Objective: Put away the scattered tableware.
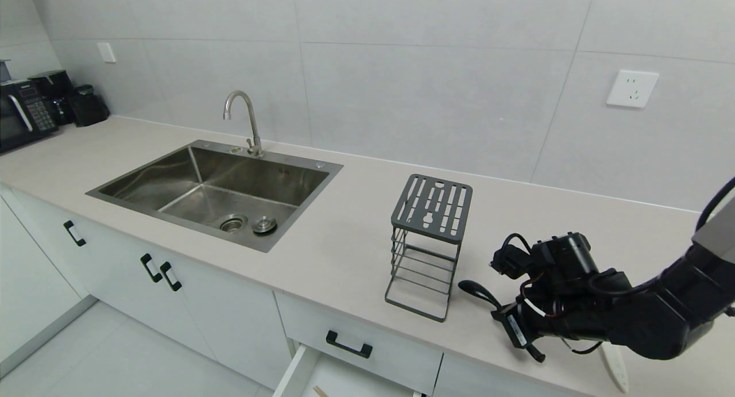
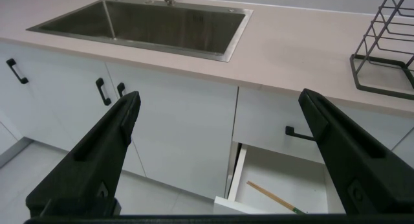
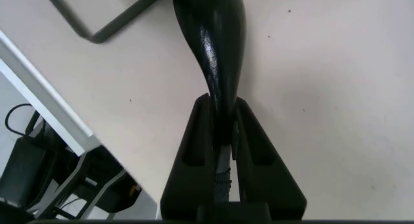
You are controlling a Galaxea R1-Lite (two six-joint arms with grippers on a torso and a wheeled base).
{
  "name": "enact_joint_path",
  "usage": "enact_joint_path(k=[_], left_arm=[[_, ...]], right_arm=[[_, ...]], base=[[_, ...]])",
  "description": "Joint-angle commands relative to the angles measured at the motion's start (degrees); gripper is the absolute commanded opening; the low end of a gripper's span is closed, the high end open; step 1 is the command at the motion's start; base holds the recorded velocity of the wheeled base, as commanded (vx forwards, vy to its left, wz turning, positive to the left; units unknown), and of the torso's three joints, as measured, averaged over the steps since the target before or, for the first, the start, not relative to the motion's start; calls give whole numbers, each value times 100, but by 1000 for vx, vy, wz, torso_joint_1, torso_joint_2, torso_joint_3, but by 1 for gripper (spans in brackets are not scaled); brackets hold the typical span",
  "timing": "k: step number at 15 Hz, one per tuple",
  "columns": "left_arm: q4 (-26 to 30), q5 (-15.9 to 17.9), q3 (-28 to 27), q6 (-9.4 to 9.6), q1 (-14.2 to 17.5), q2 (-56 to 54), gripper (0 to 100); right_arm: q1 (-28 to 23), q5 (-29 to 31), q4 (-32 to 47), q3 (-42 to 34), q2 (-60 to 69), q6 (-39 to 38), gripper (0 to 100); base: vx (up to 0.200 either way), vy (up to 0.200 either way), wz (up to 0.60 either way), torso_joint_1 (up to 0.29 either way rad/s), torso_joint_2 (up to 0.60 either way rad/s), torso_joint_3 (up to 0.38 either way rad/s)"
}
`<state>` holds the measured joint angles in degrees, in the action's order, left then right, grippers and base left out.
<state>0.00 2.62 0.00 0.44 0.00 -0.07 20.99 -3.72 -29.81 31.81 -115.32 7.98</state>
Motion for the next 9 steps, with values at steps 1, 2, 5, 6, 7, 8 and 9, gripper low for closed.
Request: enact_joint_path(k=[1, 2, 5, 6, 7, 8, 9], left_arm=[[0, 2, 0, 0, 0, 7, 100], [0, 2, 0, 0, 0, 7, 100], [0, -7, 0, 0, 0, 7, 100], [0, 2, 0, 0, 9, 7, 100], [0, 2, 0, 0, 0, 7, 100], [0, 2, 0, 0, 0, 7, 100], [0, 2, 0, 0, 0, 7, 100]], right_arm=[[63, 47, -78, -421, 528, 10, 0], [142, 55, -78, -517, 695, -7, 0], [212, 55, -69, -640, 898, 1, 0], [291, 55, -78, -640, 933, -7, 0], [388, 55, -78, -676, 1003, -16, 0], [406, 55, -78, -658, 1012, 1, 0], [511, 55, -87, -605, 1012, 10, 0]], base=[[0, 0, 0, 0, 0, 0], [0, 0, 0, 0, 0, 0], [0, 0, 0, 0, 0, 0], [0, 0, 0, 0, 0, 0], [0, 0, 0, 0, 0, 0], [0, 0, 0, 0, 0, 0], [0, 0, 0, 0, 0, 0]])
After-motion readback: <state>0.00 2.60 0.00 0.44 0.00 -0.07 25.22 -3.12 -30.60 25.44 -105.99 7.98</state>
